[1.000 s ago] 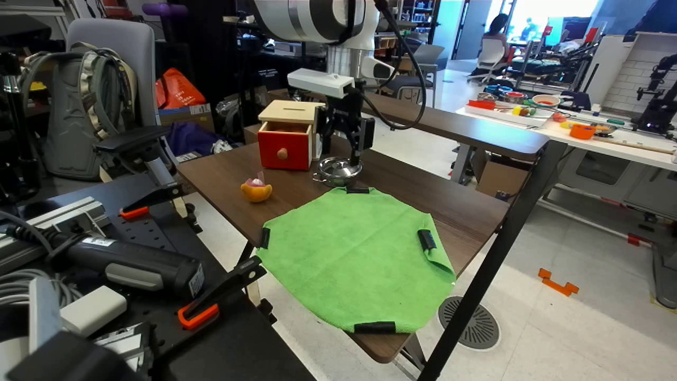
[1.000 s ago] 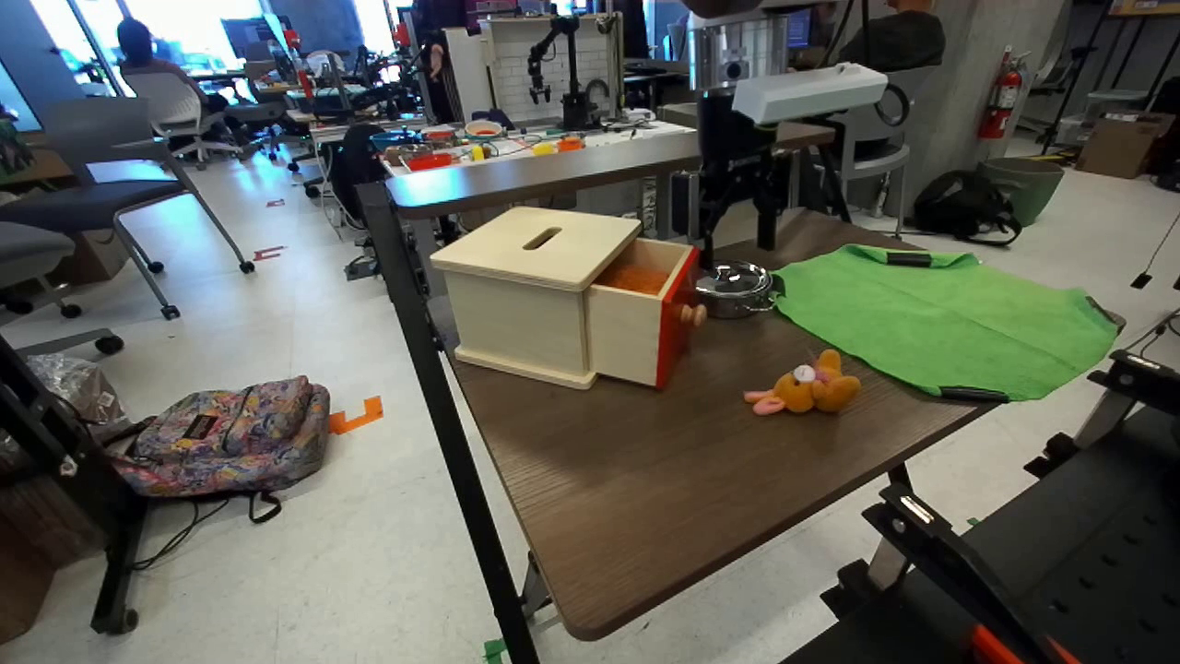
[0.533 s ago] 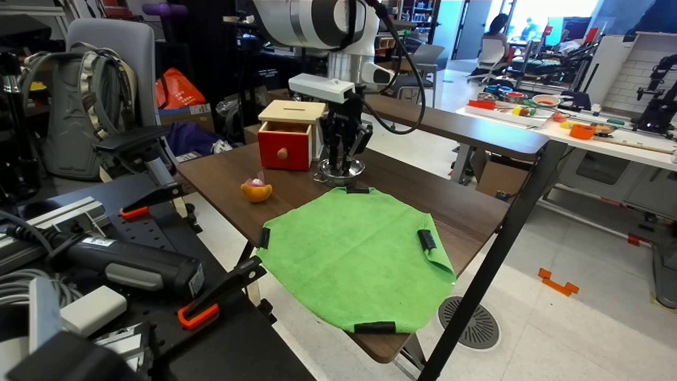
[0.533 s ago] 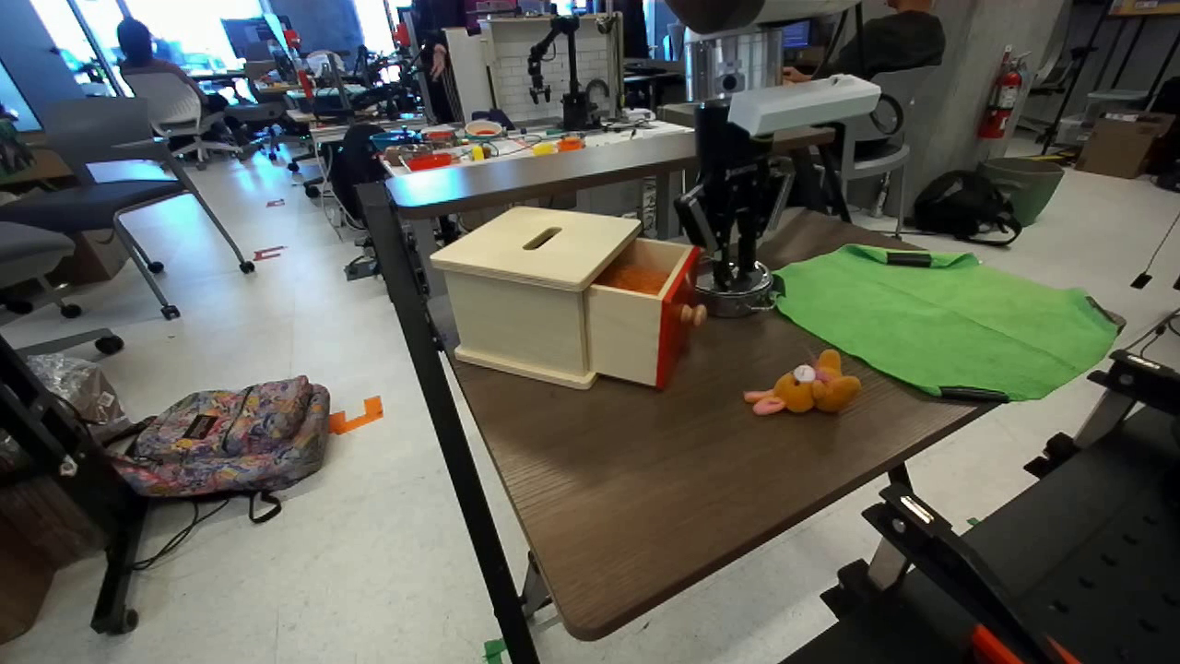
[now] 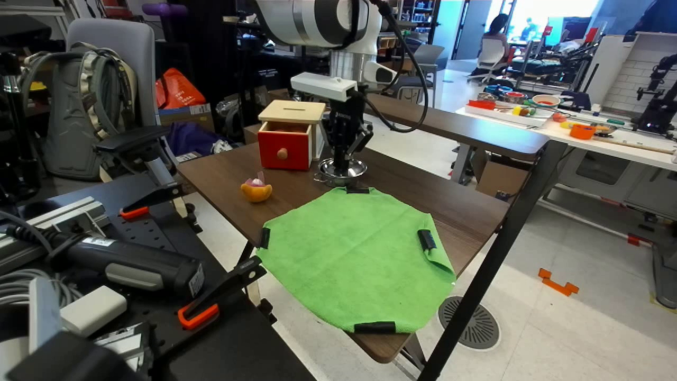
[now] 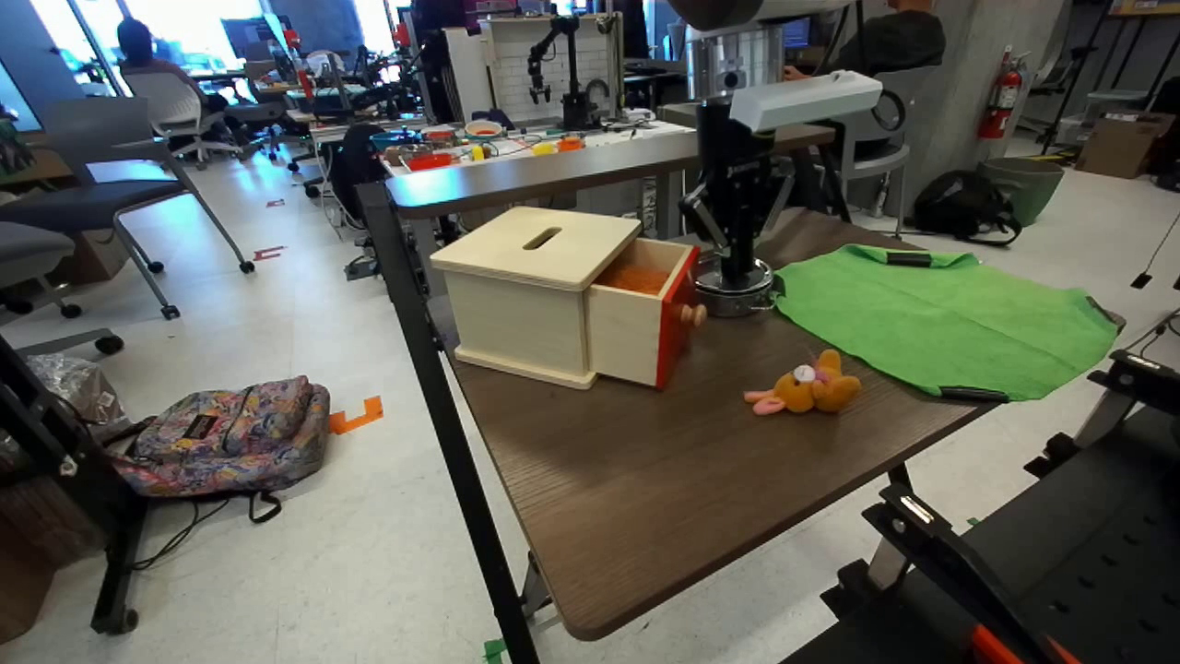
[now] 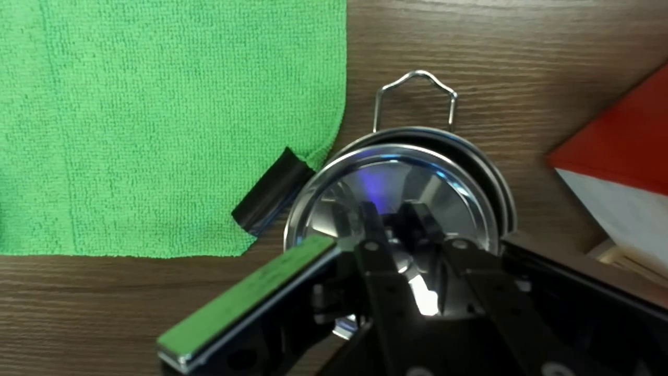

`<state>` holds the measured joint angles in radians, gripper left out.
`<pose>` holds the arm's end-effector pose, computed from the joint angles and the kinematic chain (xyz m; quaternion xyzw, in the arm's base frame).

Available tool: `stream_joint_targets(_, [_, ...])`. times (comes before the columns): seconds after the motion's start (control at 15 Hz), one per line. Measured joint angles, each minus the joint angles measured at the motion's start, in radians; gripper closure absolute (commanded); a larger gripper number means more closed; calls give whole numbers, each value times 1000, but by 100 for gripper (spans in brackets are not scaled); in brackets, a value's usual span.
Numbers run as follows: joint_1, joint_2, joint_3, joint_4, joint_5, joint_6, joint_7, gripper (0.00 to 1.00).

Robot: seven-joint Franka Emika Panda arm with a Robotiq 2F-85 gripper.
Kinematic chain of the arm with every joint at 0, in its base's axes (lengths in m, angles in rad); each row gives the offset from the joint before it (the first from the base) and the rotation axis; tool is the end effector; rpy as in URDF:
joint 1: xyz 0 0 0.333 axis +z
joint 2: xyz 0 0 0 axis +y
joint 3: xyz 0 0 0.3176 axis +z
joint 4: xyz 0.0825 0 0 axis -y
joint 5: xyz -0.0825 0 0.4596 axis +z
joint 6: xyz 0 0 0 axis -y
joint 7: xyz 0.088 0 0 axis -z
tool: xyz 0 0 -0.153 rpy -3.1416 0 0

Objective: Pick up the lid from the pot and put it on the table

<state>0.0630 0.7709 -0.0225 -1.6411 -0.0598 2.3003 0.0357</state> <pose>0.7184 0.0260 0.0541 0.9977 0.0263 -0.0547 0.0312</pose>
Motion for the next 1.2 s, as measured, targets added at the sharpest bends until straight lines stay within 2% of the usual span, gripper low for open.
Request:
stream_joint_targets(0.6, [-31,-34,-6,48,7,-17,-1,95])
stream_joint_targets(1.2, [-132,20,-7,244,50,-210,-3,95])
